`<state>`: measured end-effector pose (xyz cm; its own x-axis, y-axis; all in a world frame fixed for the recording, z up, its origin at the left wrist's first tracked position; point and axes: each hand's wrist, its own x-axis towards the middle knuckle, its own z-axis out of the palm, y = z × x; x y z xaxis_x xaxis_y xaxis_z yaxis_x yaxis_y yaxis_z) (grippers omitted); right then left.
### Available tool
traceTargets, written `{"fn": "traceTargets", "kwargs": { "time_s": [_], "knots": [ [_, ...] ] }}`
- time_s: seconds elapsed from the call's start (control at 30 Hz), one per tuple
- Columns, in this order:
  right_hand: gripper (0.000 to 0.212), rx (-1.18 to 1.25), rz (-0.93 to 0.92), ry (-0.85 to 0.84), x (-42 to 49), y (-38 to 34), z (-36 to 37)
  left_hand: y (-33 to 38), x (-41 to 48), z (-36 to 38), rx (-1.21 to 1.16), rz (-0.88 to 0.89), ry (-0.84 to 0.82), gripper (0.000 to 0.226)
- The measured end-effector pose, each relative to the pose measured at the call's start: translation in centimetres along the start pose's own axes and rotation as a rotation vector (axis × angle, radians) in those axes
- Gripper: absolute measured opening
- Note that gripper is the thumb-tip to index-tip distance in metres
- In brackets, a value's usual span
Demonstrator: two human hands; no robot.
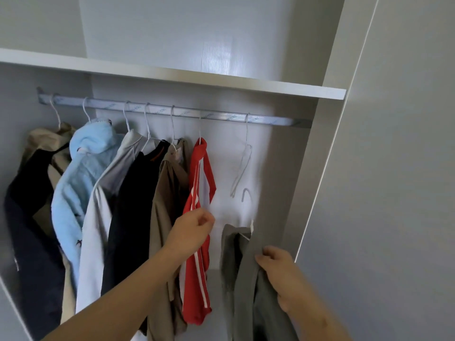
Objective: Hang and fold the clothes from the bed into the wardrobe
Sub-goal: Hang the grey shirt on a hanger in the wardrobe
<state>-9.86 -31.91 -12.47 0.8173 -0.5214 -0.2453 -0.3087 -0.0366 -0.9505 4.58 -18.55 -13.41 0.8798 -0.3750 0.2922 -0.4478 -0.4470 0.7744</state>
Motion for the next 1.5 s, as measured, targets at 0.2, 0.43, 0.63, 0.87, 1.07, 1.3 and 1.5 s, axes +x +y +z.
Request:
{"fn": "traceTargets", "kwargs": {
  "time_s": [0.2,0.43,0.63,0.87,1.07,1.3,1.5],
  "knots": [
    [0.017,0.115,-0.002,-0.177,1.6,-3.3,3.0,0.0,3.5,-2.8,0.004,0.010,0.080,0.017],
    [0.016,0.180,-0.109,-0.122,6.9,-9.4,6.4,-0.2,10.0,-4.4,0.108,0.113,0.066,0.011],
    [0.014,0.232,-0.120,-0.056,11.9,-13.2,8.7,-0.6,16.2,-4.9,0.208,0.145,0.014,0.018],
    [0.010,0.161,-0.174,0.069,15.5,-16.6,9.2,-2.2,21.0,-4.6,0.421,0.139,-0.092,0.023],
    [0.022,0.074,-0.232,0.127,18.6,-19.5,9.5,-2.7,23.4,-5.2,0.332,0.152,-0.155,0.026],
    [0.021,0.096,-0.237,0.136,22.6,-21.4,11.4,-4.7,23.1,-4.8,0.010,0.081,-0.121,0.016],
    [0.039,0.069,-0.185,0.076,24.0,-18.5,12.0,-5.5,22.8,-4.5,-0.191,-0.021,-0.140,0.025]
  ]
}}
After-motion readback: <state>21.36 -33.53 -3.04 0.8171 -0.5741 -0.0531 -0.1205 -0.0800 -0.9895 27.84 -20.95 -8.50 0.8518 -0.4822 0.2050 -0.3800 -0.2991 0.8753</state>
